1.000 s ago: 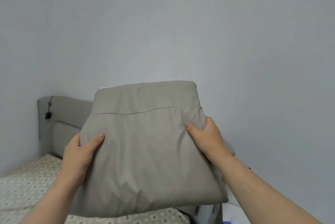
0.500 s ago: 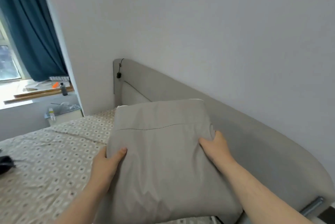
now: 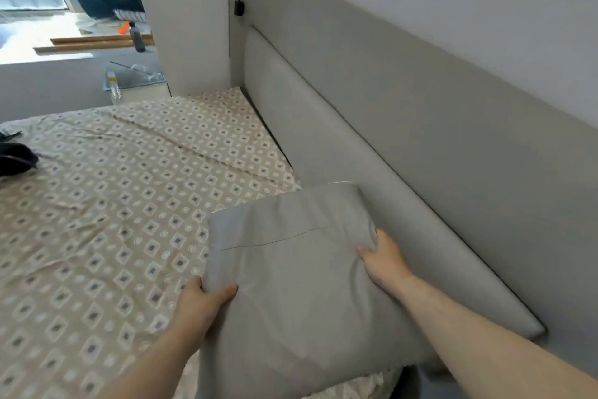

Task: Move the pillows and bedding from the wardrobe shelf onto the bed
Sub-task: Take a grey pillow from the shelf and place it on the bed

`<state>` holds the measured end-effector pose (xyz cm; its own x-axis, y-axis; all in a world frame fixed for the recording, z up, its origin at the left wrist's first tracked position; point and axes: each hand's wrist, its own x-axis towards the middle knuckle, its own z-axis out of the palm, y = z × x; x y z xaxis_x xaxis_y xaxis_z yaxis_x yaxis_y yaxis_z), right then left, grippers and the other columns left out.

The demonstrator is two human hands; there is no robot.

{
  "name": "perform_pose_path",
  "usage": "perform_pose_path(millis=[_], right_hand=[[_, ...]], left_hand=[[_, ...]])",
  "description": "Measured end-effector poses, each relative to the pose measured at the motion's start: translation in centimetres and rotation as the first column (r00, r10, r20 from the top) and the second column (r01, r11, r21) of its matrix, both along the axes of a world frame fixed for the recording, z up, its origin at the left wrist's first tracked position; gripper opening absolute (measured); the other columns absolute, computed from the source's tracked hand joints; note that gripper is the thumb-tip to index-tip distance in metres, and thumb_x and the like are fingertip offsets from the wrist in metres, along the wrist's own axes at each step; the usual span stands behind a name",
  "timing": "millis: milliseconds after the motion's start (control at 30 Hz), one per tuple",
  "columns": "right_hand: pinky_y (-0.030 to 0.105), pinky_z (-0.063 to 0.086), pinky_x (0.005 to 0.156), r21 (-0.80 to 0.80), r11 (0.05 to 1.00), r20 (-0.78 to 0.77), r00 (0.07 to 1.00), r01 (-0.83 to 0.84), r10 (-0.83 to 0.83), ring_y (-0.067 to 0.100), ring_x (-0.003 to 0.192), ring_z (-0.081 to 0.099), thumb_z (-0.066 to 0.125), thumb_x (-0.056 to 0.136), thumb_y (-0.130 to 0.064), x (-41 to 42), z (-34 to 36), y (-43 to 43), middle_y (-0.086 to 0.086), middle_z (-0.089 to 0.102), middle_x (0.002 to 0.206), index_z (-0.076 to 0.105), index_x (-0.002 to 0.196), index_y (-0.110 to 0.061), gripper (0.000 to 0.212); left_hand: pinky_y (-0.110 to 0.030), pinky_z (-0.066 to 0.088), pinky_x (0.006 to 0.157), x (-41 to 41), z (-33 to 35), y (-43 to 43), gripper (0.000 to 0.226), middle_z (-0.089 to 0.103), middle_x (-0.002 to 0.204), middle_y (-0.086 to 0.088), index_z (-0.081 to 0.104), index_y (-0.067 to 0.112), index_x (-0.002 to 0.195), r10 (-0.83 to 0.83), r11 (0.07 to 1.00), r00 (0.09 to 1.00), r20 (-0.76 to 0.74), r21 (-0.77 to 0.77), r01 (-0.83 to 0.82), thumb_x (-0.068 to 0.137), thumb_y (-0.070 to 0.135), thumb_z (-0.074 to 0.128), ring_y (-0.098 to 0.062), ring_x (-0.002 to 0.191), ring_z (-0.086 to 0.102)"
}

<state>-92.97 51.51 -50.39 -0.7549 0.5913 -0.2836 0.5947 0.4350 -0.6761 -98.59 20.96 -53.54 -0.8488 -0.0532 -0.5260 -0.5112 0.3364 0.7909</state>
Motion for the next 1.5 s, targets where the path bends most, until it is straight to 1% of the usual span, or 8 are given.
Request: perform_pose_path(millis=[333, 467, 600, 767, 1000, 1200, 1333, 1500], right_hand=[[0.037, 0.046, 0.089, 0.157, 0.963, 0.287, 0.943, -0.218, 0.166, 0.037, 0.115, 0.057, 0.054, 0.091, -0.016, -6.8, -19.0, 3.5, 0.019, 0.061, 0.123, 0.053, 0.115, -0.004, 0.026], [0.041, 0.039, 0.101, 0.310, 0.880, 0.446, 0.873, -0.360, 0.200, 0.039, 0.125, 0.046, 0.046, 0.091, -0.014, -6.6, -23.0, 2.4, 0.023, 0.046, 0.138, 0.038, 0.136, -0.002, 0.047], [0.042, 0.013, 0.119, 0.447, 0.629, 0.410, 0.770, -0.636, 0.488, 0.033, 0.147, 0.015, 0.034, 0.096, -0.032, -7.2, -22.3, 0.9, 0.015, 0.015, 0.161, 0.020, 0.152, -0.018, 0.059], [0.042, 0.000, 0.121, 0.238, 0.623, 0.592, 0.620, -0.745, 0.515, 0.024, 0.150, -0.003, 0.024, 0.099, -0.044, -8.1, -22.6, 0.0, 0.007, -0.003, 0.163, 0.005, 0.154, -0.026, 0.061], [0.037, 0.008, 0.121, 0.243, 0.705, 0.417, 0.728, -0.666, 0.544, 0.025, 0.149, 0.007, 0.034, 0.097, -0.045, -7.4, -14.5, -0.3, 0.011, 0.010, 0.162, 0.014, 0.153, -0.019, 0.065], [0.033, 0.025, 0.116, 0.245, 0.842, -0.036, 0.863, -0.480, 0.503, 0.017, 0.141, 0.031, 0.044, 0.095, -0.039, -4.0, 1.1, -1.9, 0.000, 0.038, 0.151, 0.037, 0.145, -0.017, 0.056], [0.014, 0.023, 0.104, 0.117, 0.939, -0.256, 0.904, -0.322, 0.342, -0.002, 0.125, 0.036, 0.048, 0.096, -0.034, 1.7, 12.5, -3.0, -0.014, 0.039, 0.140, 0.038, 0.144, -0.024, 0.050], [0.034, 0.035, 0.111, -0.012, 0.992, -0.467, 0.878, -0.122, 0.103, 0.009, 0.126, 0.047, 0.054, 0.095, -0.027, 9.6, 24.9, -4.0, -0.006, 0.052, 0.133, 0.049, 0.136, -0.022, 0.041]], left_hand=[[-0.035, 0.042, 0.068, -0.1, -18.0, 3.7, 0.044, 0.063, 0.093, -0.012, 0.057, 0.002, 0.098, 0.173, 0.977, 0.978, 0.117, -0.147, -0.155, 0.068, 0.021, 0.083, -0.026, 0.079, 0.055], [-0.047, 0.043, 0.099, -1.1, -21.0, 3.0, 0.087, 0.050, 0.134, -0.024, 0.041, 0.001, 0.130, 0.036, 0.945, 0.990, 0.134, -0.328, 0.010, 0.059, 0.030, 0.083, -0.038, 0.119, 0.051], [-0.043, 0.009, 0.120, -3.3, -19.1, 5.4, 0.095, 0.007, 0.163, -0.012, 0.012, 0.023, 0.154, -0.622, 0.643, 0.761, -0.187, -0.676, 0.359, 0.075, 0.051, 0.057, -0.031, 0.150, 0.007], [-0.041, 0.000, 0.120, -5.3, -20.2, 6.5, 0.090, -0.004, 0.164, -0.002, 0.007, 0.031, 0.154, -0.790, 0.354, 0.590, 0.166, -0.662, 0.661, 0.081, 0.066, 0.047, -0.022, 0.150, -0.004], [-0.041, 0.006, 0.121, -4.6, -13.0, 6.3, 0.087, 0.000, 0.164, -0.006, 0.008, 0.023, 0.155, -0.742, 0.446, 0.665, 0.085, -0.678, 0.584, 0.086, 0.066, 0.040, -0.026, 0.150, 0.000], [-0.037, 0.015, 0.119, -3.8, 3.5, 7.4, 0.072, 0.018, 0.162, 0.002, 0.023, 0.022, 0.152, -0.588, 0.777, 0.763, -0.267, -0.448, 0.442, 0.091, 0.054, 0.044, -0.016, 0.149, 0.013], [-0.032, 0.028, 0.110, -0.4, 15.8, 8.2, 0.059, 0.035, 0.154, 0.007, 0.035, 0.026, 0.147, -0.508, 0.861, 0.724, -0.468, -0.265, 0.434, 0.093, 0.048, 0.046, -0.015, 0.140, 0.034], [-0.025, 0.033, 0.097, 4.9, 27.1, 9.2, 0.049, 0.053, 0.134, 0.011, 0.052, 0.025, 0.134, -0.440, 0.851, 0.629, -0.641, -0.074, 0.520, 0.092, 0.051, 0.046, -0.011, 0.127, 0.047]])
